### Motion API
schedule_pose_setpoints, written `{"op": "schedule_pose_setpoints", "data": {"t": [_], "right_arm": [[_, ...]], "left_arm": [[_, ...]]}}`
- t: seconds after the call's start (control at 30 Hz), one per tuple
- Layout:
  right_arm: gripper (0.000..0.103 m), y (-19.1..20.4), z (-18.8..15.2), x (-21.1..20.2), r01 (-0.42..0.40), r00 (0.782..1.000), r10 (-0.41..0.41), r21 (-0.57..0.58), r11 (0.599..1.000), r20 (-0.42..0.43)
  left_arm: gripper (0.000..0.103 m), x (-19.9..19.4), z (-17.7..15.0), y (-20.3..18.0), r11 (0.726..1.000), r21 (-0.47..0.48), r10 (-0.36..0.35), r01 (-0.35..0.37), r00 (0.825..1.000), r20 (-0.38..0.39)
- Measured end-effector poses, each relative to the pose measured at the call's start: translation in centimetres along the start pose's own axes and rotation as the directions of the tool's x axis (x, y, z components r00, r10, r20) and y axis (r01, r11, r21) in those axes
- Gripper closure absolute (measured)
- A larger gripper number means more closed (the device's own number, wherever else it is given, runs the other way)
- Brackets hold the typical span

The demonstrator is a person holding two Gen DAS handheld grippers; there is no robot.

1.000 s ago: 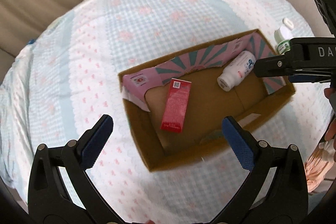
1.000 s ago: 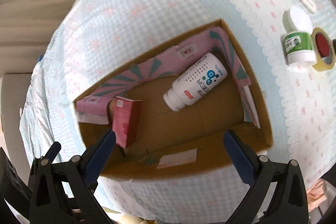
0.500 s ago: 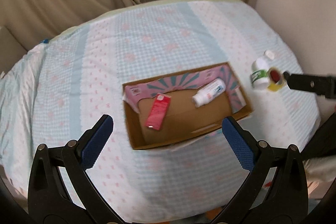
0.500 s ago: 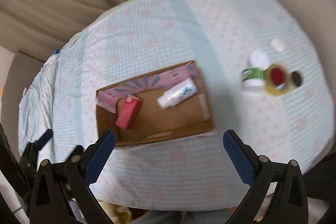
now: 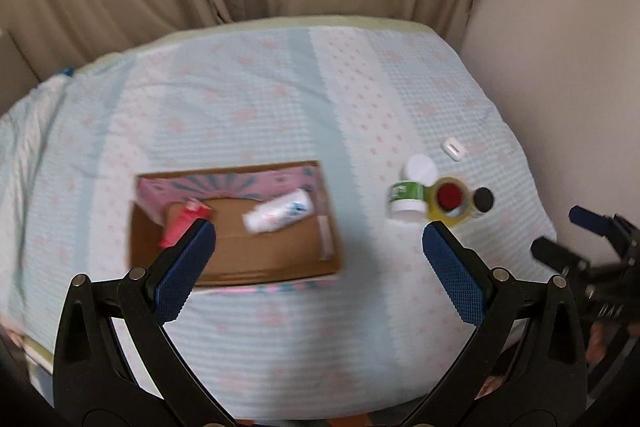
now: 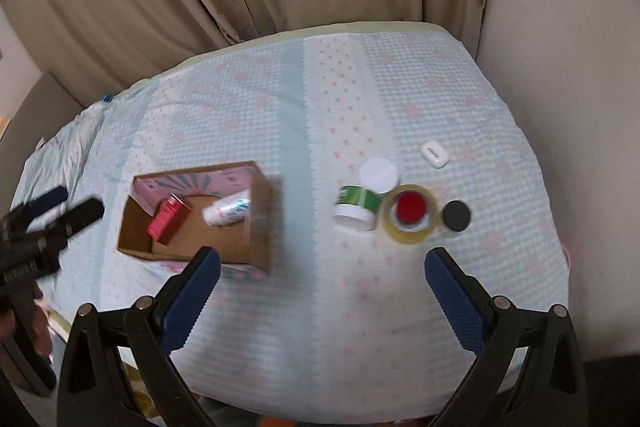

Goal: Organize rigid objects
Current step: 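Move both grippers back toward the remaining jar and tape roll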

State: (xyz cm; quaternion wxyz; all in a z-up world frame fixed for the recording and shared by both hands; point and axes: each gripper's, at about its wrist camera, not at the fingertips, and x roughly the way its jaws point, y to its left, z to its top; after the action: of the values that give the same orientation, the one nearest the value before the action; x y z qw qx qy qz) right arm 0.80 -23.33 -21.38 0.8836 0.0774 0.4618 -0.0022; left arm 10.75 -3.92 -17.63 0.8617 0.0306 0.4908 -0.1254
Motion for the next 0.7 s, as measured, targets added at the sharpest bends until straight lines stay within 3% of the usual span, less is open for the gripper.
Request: {"op": "schedule_pose_setpoints", "data": {"t": [0.3, 0.7], "right_arm": [[0.001, -6.1, -1.6, 3.7, -0.015, 1.000, 0.013, -0.072, 0.997, -0.022], [0.001, -8.8, -3.3, 13.2, -0.006, 0.998, -0.001, -0.131, 0.991, -0.056]], "left_arm": [[0.000, 8.0, 1.8, -7.1, 0.999, 0.036, -0.035, 0.040, 0.990, -0.134], [0.000, 22.0, 2.0, -11.7, 0.987, 0.110, -0.075, 0.120, 0.935, -0.347]]}}
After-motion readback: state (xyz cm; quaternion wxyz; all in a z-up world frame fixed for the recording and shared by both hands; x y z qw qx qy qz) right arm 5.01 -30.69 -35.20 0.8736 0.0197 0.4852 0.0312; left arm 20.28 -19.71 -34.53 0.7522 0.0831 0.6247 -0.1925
